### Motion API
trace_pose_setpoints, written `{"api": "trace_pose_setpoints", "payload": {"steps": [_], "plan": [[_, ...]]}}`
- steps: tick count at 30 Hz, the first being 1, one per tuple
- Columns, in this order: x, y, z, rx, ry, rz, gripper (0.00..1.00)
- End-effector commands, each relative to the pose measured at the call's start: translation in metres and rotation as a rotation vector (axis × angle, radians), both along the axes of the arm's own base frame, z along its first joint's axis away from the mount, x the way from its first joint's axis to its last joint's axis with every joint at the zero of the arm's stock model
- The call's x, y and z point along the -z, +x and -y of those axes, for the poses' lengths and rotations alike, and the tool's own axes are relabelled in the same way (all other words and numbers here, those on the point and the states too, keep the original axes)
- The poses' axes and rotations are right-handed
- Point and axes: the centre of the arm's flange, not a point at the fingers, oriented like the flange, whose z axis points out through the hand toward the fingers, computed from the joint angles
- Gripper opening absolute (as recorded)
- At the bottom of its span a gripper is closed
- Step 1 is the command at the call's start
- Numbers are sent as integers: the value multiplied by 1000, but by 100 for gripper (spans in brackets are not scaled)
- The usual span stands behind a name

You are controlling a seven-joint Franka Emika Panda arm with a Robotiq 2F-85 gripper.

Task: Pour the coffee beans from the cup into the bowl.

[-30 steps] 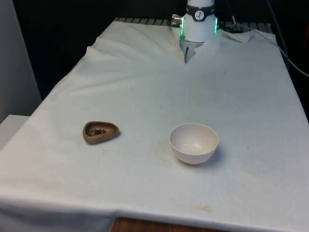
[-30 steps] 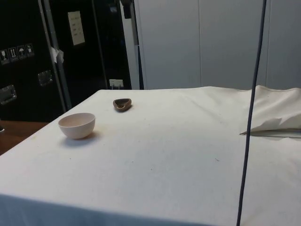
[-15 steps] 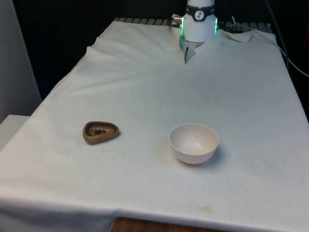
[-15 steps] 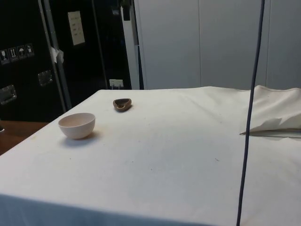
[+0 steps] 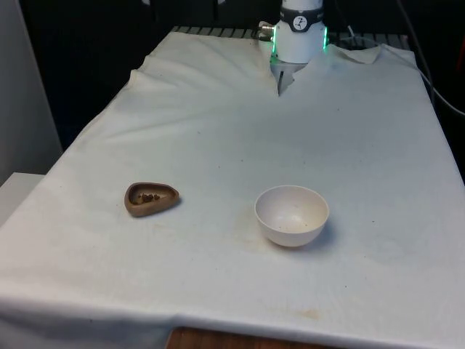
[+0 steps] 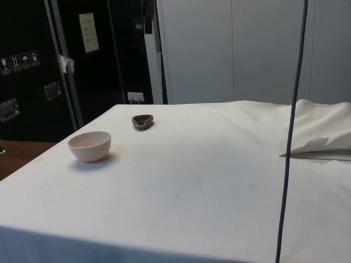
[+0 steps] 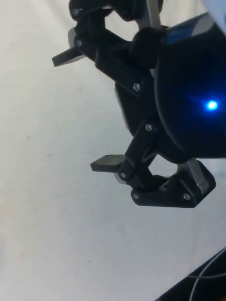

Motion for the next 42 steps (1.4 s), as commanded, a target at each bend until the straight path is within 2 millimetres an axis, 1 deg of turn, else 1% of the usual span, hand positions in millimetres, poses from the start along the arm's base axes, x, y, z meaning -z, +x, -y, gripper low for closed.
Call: {"api": "trace_pose_setpoints", "payload": {"steps": [1,3,6,12,13,16,21,22,25,29,30,31,33,37,38,39,42], "plan": [[2,1,3,-7,2,13,100],[11,2,9,-19,0,18,100],[15,3,12,-23,-3,14,100],[36,8,27,-53,-4,35,100],[34,7,25,-47,-7,26,100],[51,11,36,-68,-7,39,100],[69,17,45,-88,-12,45,100],[70,16,45,-86,-16,41,100],[83,23,52,-95,-14,50,100],[97,31,59,-88,-17,53,100],[100,33,61,-86,-17,52,100],[98,33,59,-85,-22,50,100],[108,40,66,-76,-15,52,100],[120,47,71,-64,-11,49,100],[126,50,73,-61,-10,48,100],[125,49,73,-57,-15,45,100],[135,54,78,-52,-4,47,100]]}}
